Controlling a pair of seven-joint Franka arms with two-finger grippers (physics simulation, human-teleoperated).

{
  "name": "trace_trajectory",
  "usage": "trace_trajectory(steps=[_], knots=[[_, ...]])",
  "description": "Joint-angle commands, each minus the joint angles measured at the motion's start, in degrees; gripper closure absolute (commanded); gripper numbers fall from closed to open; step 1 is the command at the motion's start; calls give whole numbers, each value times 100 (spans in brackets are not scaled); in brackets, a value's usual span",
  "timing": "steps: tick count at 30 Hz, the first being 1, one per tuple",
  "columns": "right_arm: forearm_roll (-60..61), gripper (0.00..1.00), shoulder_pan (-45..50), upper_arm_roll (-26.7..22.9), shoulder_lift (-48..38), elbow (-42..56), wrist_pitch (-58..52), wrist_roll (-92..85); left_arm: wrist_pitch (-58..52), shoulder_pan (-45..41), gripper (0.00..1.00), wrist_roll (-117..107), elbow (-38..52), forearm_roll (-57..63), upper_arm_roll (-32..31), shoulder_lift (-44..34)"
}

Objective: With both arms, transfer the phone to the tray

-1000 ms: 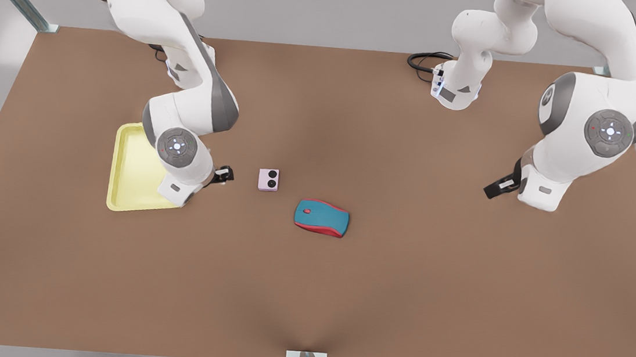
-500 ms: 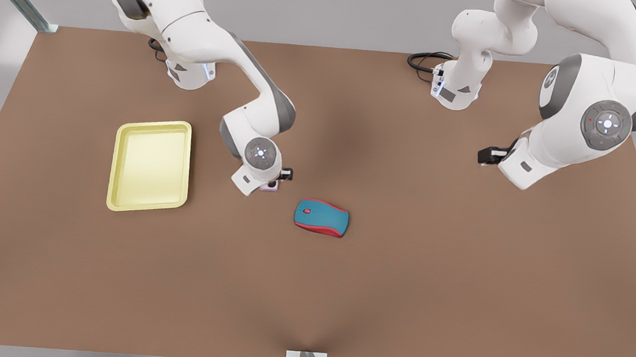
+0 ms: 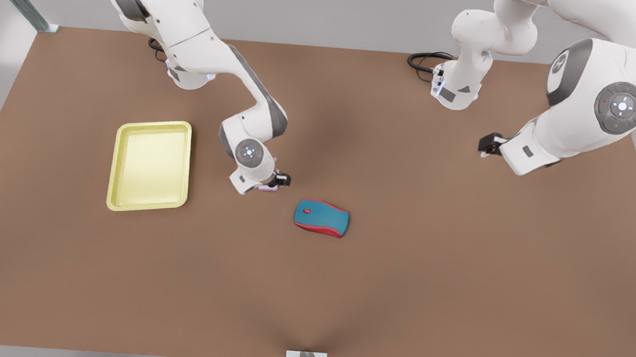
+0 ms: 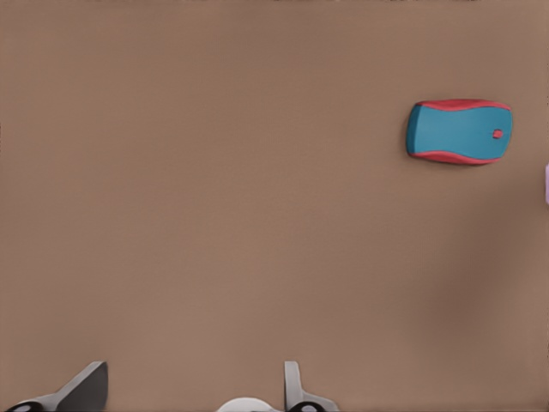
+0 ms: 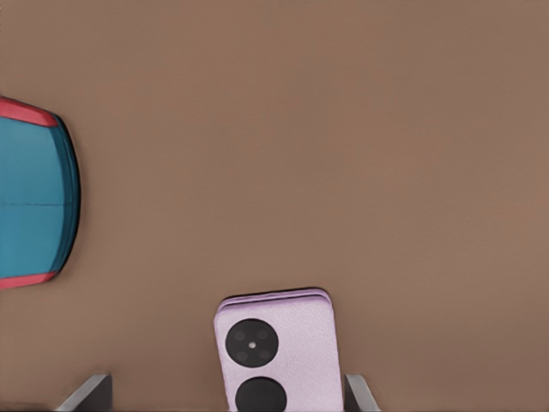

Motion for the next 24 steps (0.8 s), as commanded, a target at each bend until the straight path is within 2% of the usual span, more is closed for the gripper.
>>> trace_trajectory(steps=[1, 4, 9, 24], knots=[[-4, 0, 26, 5, 77, -22, 320, -2027, -270, -29, 0, 657, 88, -89, -32, -112], [-171, 0, -53, -3, 191, -58, 329, -2933, -314, 32, 0, 763, 36, -63, 21, -104], [-540, 0, 8, -3, 262, -49, 320, -3127, -903, 102, 0, 719, 27, -63, 12, -165], [-496, 0, -9, -3, 394, -198, 320, -2784, -982, 102, 0, 692, 35, -81, 3, -156]])
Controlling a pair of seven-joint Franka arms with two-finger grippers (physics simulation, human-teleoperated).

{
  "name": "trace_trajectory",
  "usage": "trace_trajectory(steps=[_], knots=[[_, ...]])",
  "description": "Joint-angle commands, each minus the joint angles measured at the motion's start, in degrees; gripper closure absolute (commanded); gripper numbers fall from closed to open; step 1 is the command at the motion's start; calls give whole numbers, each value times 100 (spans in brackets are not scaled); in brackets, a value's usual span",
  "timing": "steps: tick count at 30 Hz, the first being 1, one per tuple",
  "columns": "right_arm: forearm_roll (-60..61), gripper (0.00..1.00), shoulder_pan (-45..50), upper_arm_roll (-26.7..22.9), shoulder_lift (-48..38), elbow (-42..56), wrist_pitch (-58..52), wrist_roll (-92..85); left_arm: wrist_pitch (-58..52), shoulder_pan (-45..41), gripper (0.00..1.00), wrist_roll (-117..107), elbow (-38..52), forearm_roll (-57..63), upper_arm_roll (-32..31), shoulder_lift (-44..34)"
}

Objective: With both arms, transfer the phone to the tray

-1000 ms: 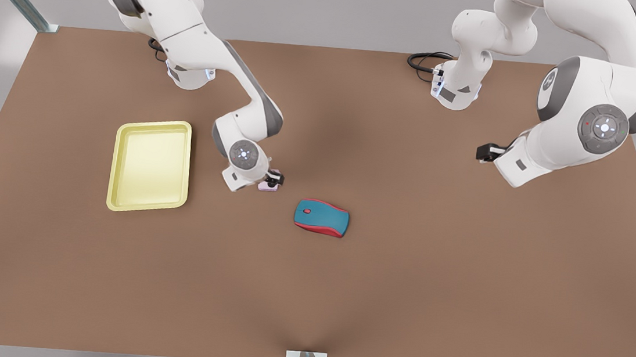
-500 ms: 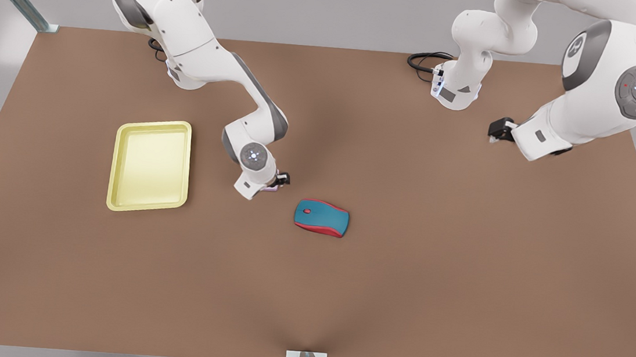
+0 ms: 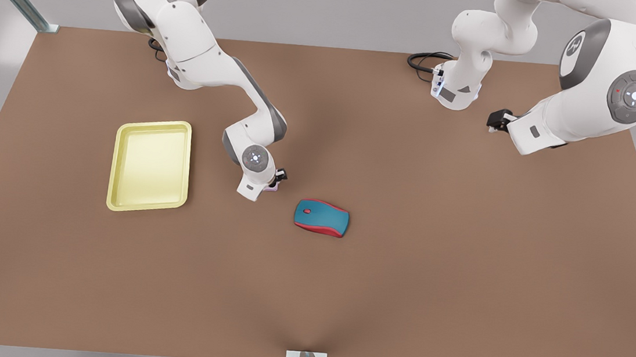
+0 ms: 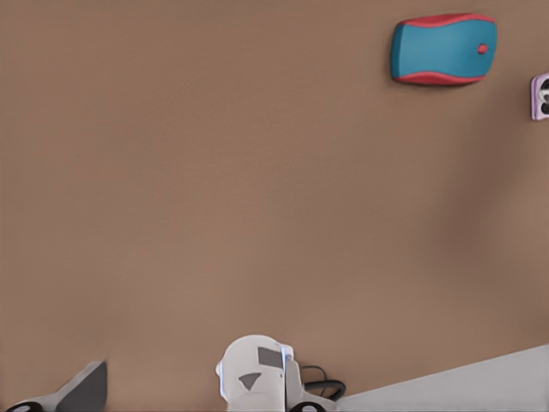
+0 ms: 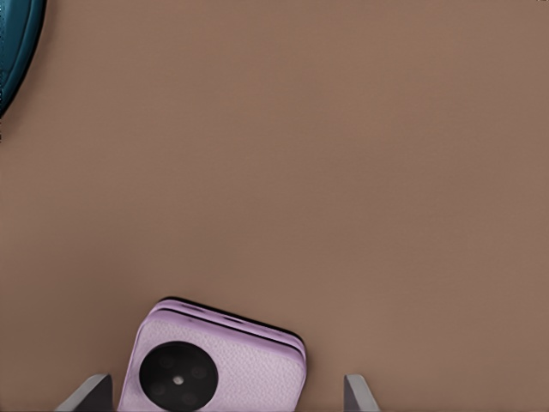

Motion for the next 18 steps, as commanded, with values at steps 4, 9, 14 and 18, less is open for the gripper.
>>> trace_trajectory(steps=[4, 9, 14, 18], knots=[[8, 0, -30, 0, 0, 2, 7, -722, -54, -8, 0, 156, 45, -10, -36, 4], [17, 0, -4, 0, 36, 90, 16, -722, -54, 0, 0, 138, 45, -19, -63, -5], [17, 0, 5, 0, 97, 89, 68, -722, -54, 0, 0, 138, 45, -10, -54, -5], [26, 0, 5, 0, 123, 221, 24, -713, -54, 0, 0, 147, 45, -10, -36, 13]])
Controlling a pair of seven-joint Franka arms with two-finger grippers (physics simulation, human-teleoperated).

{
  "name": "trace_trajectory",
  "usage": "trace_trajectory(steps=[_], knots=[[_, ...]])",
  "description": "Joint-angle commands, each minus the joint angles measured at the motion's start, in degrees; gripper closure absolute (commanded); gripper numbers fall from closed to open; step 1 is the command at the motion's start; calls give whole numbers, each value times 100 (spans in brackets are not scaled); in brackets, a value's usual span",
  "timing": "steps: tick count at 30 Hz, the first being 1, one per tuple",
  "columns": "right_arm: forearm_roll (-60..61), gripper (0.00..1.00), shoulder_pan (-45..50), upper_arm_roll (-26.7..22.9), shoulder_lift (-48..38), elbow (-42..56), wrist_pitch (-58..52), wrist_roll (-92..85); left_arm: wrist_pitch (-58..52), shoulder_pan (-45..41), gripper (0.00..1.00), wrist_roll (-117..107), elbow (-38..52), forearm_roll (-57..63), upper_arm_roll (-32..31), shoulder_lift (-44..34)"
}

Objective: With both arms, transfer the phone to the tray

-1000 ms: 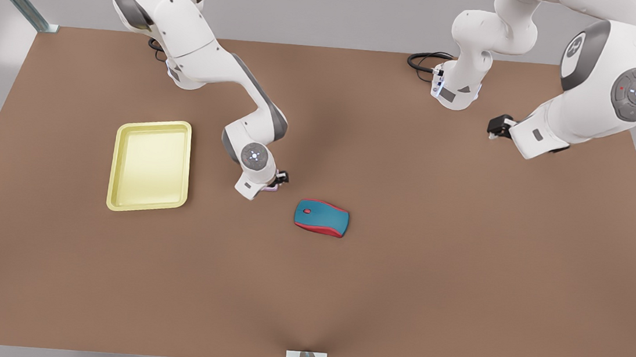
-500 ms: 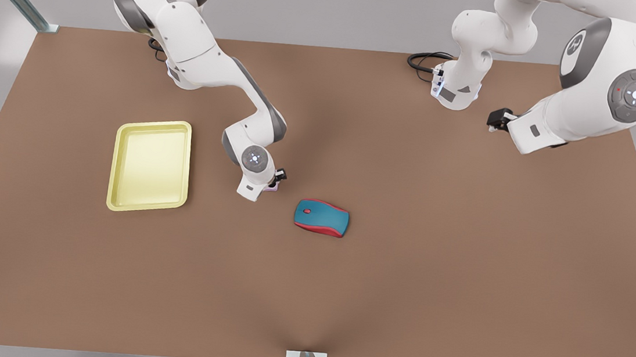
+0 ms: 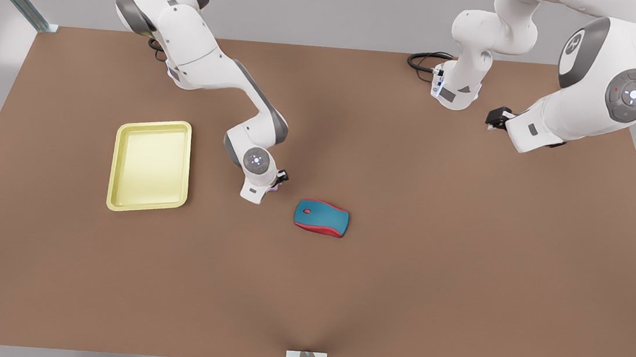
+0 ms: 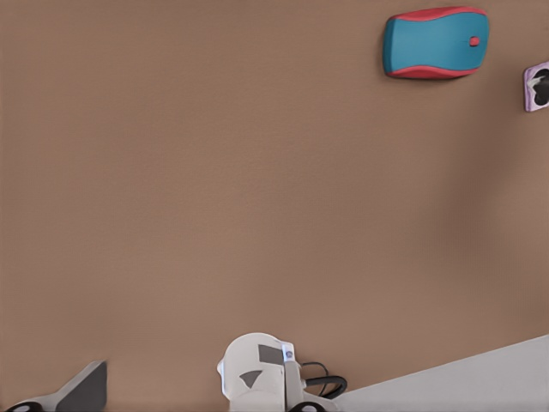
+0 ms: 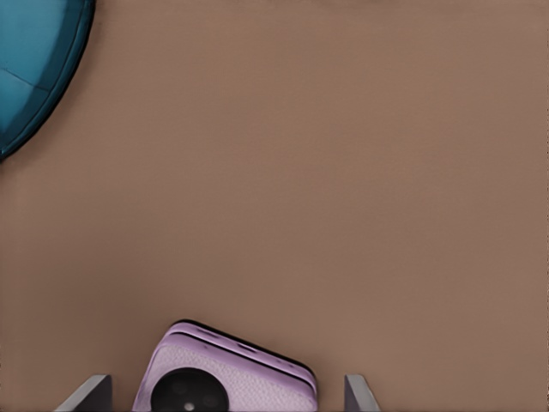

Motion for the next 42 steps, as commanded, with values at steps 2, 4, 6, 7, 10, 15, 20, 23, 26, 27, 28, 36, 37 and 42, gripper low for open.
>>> trace_trajectory(steps=[2, 4, 6, 7, 10, 15, 20, 23, 26, 27, 28, 36, 37, 42], knots=[[20, 0, 8, 3, 0, 10, -12, -280, -5, -3, 0, 57, 2, 3, 0, 6], [20, 0, 8, 3, -8, -42, -47, -245, -5, -3, 0, 57, 2, 3, 0, 6], [20, 0, 17, 3, -35, -69, -161, 194, -5, -3, 0, 57, 2, 3, 0, 6], [20, 0, 17, 3, -52, -69, -267, 343, -5, -12, 0, 57, 2, -6, 0, -2], [20, 0, 17, 12, -70, -60, -398, 669, -5, -3, 0, 48, 2, -6, 0, -3], [20, 0, 17, 179, -26, -42, -390, 1117, -5, -3, 0, 57, 2, 3, 0, 6], [11, 0, 8, 214, 0, -51, -328, 1126, -5, -3, 0, 57, 2, -6, 0, 15], [11, 0, -1, 214, -8, -69, -390, 1126, -5, -3, 0, 48, 2, -23, -9, 24], [3, 0, -1, 214, -8, -78, -399, 1126, 4, -3, 0, 57, 2, 3, 18, 50], [3, 0, -1, 214, -8, -69, -408, 1126, 4, -3, 0, 57, 2, 3, 18, 50], [3, 0, -1, 214, -35, -43, -469, 1135, 4, -3, 0, 57, 2, 3, 27, 50], [-33, 0, -36, 205, -26, -78, -487, 1047, 4, -3, 0, 57, 2, 3, 27, 41], [-33, 0, -18, 205, -8, -78, -460, 1047, 4, -3, 0, 57, 2, 3, 18, 41], [-33, 0, -10, 205, 53, -60, -372, 1047, -5, -3, 0, 57, -7, 12, 35, 41]])
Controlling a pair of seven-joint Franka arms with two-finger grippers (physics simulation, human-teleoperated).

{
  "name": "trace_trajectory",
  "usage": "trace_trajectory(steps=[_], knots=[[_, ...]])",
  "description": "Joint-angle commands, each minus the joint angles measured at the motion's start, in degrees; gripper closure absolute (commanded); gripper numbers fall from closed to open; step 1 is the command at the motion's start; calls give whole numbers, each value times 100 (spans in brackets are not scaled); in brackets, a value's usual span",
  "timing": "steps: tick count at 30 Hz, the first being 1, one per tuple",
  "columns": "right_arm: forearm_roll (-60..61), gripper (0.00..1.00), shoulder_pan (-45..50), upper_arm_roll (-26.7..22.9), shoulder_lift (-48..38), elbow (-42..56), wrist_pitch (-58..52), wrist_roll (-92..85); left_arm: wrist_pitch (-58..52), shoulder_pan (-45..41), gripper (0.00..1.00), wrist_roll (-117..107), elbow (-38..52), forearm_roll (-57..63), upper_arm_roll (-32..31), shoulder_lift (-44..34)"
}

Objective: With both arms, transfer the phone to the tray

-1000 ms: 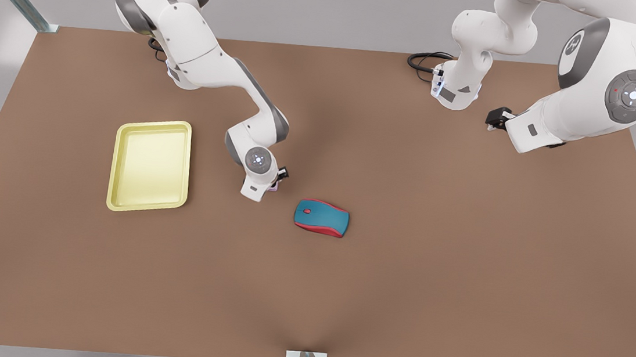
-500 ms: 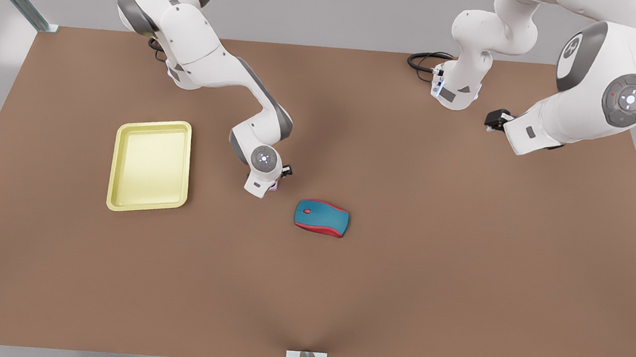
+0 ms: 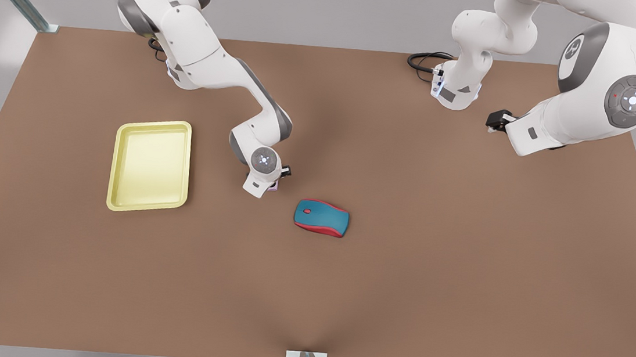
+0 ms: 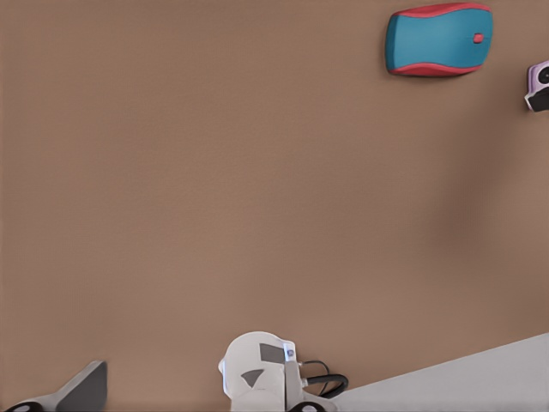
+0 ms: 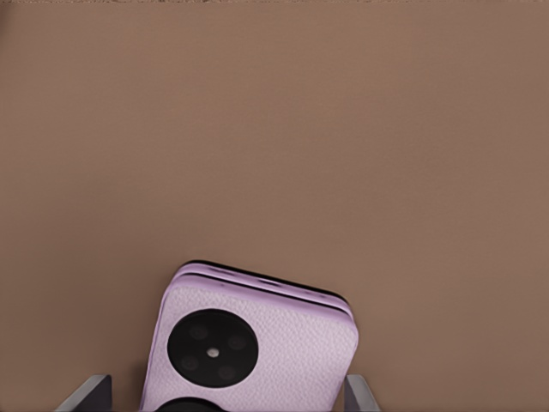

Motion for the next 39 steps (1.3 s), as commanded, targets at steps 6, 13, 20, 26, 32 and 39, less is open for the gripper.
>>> trace_trajectory(steps=[6, 13, 20, 26, 32, 39], knots=[[-14, 0, 9, 0, 37, -3, 58, 94, 2, 1, 0, 11, 3, 40, 0, 20], [-233, 8, 9, -8, 81, 15, 93, 94, 2, 1, 0, -155, -32, 84, 9, 126], [-304, 16, -8, -8, 37, 58, 75, 94, -7, -7, 0, -419, -41, 49, -9, 126], [-304, 16, -781, -44, -701, 252, -514, -196, -7, -7, 0, -445, -32, 67, -9, 134], [-286, 20, -3032, -44, -1773, -608, -865, -1796, -42, 1, 0, -445, -41, 76, -18, 143], [-242, 0, -3946, -52, -2837, -2736, -329, -3114, -33, 1, 0, -437, -41, 84, -9, 196]])
